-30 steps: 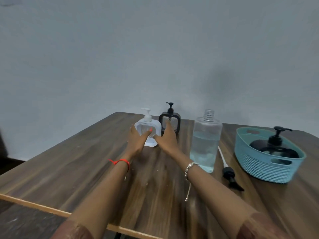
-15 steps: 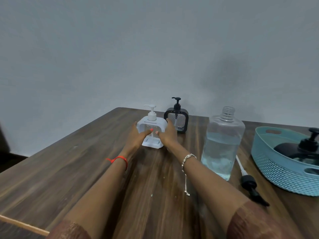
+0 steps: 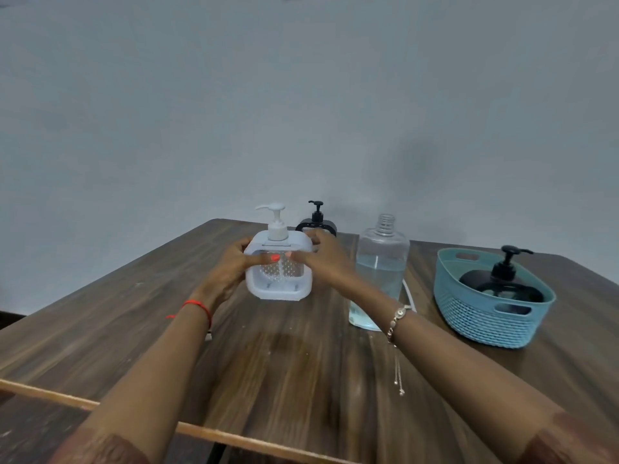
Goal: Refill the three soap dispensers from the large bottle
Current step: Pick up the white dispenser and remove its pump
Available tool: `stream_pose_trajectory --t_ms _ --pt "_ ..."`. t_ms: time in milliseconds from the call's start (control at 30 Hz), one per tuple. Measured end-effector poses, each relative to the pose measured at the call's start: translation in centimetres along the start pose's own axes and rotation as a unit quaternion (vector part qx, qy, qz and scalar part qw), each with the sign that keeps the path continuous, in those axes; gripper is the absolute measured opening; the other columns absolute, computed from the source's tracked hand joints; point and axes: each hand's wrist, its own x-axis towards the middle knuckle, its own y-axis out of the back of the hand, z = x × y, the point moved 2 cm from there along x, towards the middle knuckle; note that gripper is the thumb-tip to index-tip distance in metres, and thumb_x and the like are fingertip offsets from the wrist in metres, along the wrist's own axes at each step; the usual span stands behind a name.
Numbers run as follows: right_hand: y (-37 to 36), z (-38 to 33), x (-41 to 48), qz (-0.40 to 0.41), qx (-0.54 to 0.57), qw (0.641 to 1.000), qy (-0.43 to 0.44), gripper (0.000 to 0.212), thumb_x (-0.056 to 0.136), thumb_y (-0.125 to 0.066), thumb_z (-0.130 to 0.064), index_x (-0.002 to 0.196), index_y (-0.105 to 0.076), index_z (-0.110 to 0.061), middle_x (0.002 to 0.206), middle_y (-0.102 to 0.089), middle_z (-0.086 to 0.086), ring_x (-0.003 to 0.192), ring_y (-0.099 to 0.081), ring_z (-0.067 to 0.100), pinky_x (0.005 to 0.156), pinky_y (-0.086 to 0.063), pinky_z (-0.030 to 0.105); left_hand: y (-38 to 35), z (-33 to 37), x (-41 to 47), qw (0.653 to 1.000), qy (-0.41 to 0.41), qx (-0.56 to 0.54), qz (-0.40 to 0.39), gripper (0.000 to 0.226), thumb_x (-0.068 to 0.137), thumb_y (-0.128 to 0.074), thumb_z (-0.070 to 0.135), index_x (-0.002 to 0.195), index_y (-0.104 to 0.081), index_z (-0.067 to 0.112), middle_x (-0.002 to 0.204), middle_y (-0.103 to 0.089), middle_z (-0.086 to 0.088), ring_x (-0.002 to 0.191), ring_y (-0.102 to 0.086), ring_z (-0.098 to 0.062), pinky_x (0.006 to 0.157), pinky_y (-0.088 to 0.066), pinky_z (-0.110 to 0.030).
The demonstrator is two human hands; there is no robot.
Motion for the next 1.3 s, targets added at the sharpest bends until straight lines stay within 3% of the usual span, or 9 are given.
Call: stream_pose_trajectory --t_ms 167,267,500,700,767,900,1000,1167,1300 --pt "2.0 -2.9 -2.6 0.012 -0.023 0.998 0.057 0.041 0.077 -0.073 -0.037 0.099 -0.067 -0.003 0.093 -0.069 0.013 0.075 -0.058 0.012 0.062 -0.041 0.02 -3.1 1.6 -3.3 0.998 -0.007 0.026 -0.063 0.051 0.046 -0.081 0.021 0.093 -0.067 0.008 0.091 -0.069 -0.013 0.082 -0.066 -0.026 0.078 -0.055 -0.037" --pt "2.7 -3.4 -3.9 0.037 -0.057 0.995 0.075 0.042 0.073 -0.077 -0.034 0.085 -0.068 0.005 0.085 -0.068 0.025 0.066 -0.055 0.018 0.056 -0.039 0.025 -5.3 2.2 -5.1 0.997 -0.02 0.026 -0.064 0.049 0.044 -0.081 0.019 0.09 -0.067 0.009 0.081 -0.073 -0.005 0.074 -0.068 -0.02 0.067 -0.057 -0.029" --pt "4.6 -3.0 -5.9 0.067 -0.088 0.993 0.047 0.047 0.072 -0.077 -0.033 0.075 -0.063 0.012 0.064 -0.054 0.014 0.068 -0.048 0.02 0.062 -0.034 0.032 -8.0 2.5 -7.0 0.999 -0.033 0.025 -0.01 0.056 0.044 -0.087 0.016 0.096 -0.067 0.005 0.085 -0.072 -0.007 0.076 -0.068 -0.021 0.064 -0.055 -0.026" --pt "6.9 -3.0 -7.7 -0.002 -0.012 0.997 0.079 0.028 0.076 -0.074 -0.019 0.089 -0.069 0.006 0.088 -0.065 0.024 0.074 -0.057 0.022 0.064 -0.041 0.026 -9.3 2.8 -7.9 0.997 -0.027 -0.014 -0.069 0.05 0.043 -0.084 0.012 0.089 -0.067 0.005 0.08 -0.071 -0.007 0.072 -0.067 -0.02 0.063 -0.056 -0.027" --pt "7.8 -2.7 -7.9 -0.061 0.032 0.995 0.068 0.016 0.079 -0.07 -0.009 0.094 -0.07 -0.003 0.09 -0.069 0.012 0.072 -0.062 0.01 0.069 -0.048 0.019 -9.4 2.8 -8.1 0.993 -0.018 -0.034 -0.109 0.047 0.046 -0.079 0.015 0.09 -0.067 0.004 0.081 -0.072 -0.008 0.073 -0.067 -0.02 0.065 -0.056 -0.028" --pt "9.2 -1.2 -7.4 -0.136 0.188 0.972 0.027 0.037 0.083 -0.057 0.01 0.118 -0.058 0.0 0.094 -0.073 -0.003 0.087 -0.068 0.009 0.082 -0.055 0.019 -10.3 2.7 -8.4 0.993 -0.008 -0.037 -0.116 0.055 0.046 -0.079 0.018 0.097 -0.066 0.002 0.085 -0.072 -0.008 0.075 -0.067 -0.019 0.068 -0.056 -0.029" --pt "9.2 -0.6 -7.2 -0.103 0.224 0.969 0.009 0.04 0.08 -0.062 0.006 0.12 -0.057 0.005 0.101 -0.071 0.0 0.096 -0.065 0.017 0.088 -0.052 0.023 -10.8 2.6 -8.2 0.996 -0.013 -0.037 -0.081 0.05 0.045 -0.081 0.016 0.091 -0.068 0.004 0.079 -0.073 -0.006 0.07 -0.067 -0.019 0.066 -0.057 -0.028" --pt "8.7 -1.5 -8.1 0.039 0.012 0.999 0.014 0.044 0.073 -0.077 -0.028 0.109 -0.063 -0.008 0.085 -0.06 -0.009 0.074 -0.057 0.003 0.06 -0.041 0.011 -11.7 3.0 -8.2 0.999 -0.027 0.004 -0.028 0.03 0.063 -0.078 -0.005 0.089 -0.067 0.006 0.074 -0.072 -0.002 0.065 -0.068 -0.014 0.058 -0.054 -0.023" --pt "8.6 -1.5 -7.9 0.039 0.078 0.996 0.003 0.038 0.075 -0.074 -0.009 0.112 -0.064 -0.003 0.102 -0.068 0.008 0.078 -0.064 0.009 0.07 -0.049 0.016 -11.7 2.9 -8.2 1.0 -0.027 0.002 -0.001 0.033 0.066 -0.076 -0.006 0.095 -0.066 0.005 0.079 -0.071 -0.005 0.065 -0.068 -0.014 0.059 -0.055 -0.023"
